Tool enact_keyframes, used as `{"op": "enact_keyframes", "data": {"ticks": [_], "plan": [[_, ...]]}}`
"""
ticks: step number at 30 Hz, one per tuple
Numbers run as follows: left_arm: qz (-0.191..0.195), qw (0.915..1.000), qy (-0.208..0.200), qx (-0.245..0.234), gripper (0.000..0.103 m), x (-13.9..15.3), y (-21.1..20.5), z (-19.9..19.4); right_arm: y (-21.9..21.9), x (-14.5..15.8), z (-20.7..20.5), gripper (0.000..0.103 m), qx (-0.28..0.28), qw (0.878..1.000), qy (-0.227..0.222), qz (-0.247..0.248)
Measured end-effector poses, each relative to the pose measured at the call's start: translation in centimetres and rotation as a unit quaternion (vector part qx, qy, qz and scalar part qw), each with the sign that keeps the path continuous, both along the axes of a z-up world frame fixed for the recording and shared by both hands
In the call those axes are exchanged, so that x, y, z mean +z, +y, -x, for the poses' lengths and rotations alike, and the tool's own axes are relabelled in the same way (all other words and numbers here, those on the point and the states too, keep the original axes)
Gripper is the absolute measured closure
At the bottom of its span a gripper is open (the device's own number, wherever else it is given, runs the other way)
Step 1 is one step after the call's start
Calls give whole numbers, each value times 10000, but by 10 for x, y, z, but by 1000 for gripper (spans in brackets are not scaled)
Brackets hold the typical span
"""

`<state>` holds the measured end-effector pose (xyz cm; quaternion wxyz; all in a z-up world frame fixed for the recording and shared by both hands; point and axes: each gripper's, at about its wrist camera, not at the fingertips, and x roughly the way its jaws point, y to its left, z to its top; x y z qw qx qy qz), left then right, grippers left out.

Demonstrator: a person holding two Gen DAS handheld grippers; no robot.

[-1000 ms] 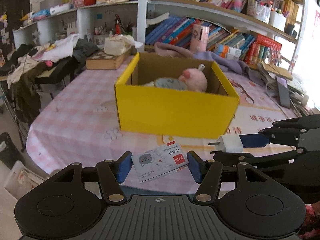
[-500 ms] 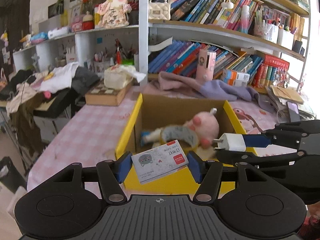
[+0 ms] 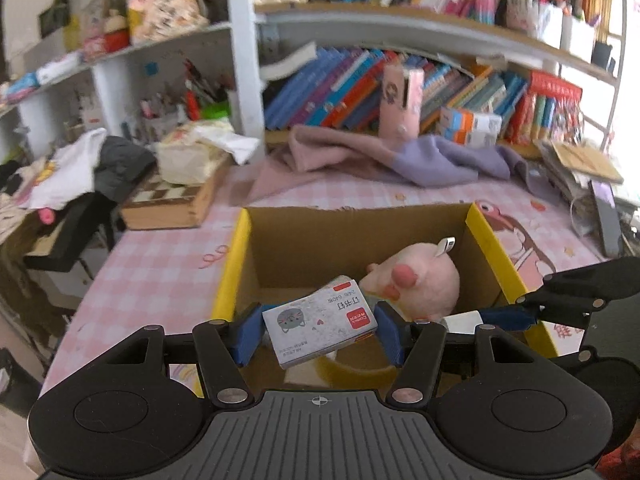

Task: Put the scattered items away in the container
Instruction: 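Lower the adapter and card box into the box and open both tools, then raise both open tools out of the yellow box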

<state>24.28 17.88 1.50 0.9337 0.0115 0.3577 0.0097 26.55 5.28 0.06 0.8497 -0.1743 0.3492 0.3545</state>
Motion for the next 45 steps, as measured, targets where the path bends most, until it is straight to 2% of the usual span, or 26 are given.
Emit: {"op": "enact_keyframes", "data": {"ticks": [5,12,21,22,24,27,29,32,37,45], "plan": [[-114,9983,448,-345,43,-20,-12,-35,9,-13,-20,68,138,9988,52,468],[-375,9925,1011,-579,43,-41,-21,-62,23,-24,-30,67,578,9917,-318,1105],[-452,9913,1112,-536,41,-47,-22,-68,31,-32,-36,66,835,9876,-337,1284],[-457,9914,1106,-524,40,-47,-22,-67,31,-32,-37,66,835,9882,-305,1247],[-360,9926,1066,-459,29,-46,-21,-65,30,-30,-39,63,845,9897,-231,1129],[-167,9949,937,-327,26,-41,-18,-59,29,-29,-37,60,869,9902,-241,1065],[-83,9964,817,-229,24,-35,-16,-54,27,-27,-34,51,853,9906,-312,1024],[16,9978,653,-85,24,-27,-13,-43,21,-18,-31,46,760,9931,-381,804],[164,9991,349,159,23,-10,-9,-19,9,1,-21,44,537,9960,-614,376],[37,9995,-169,246,22,11,-16,28,-21,25,10,45,-73,9953,-959,-136]]}}
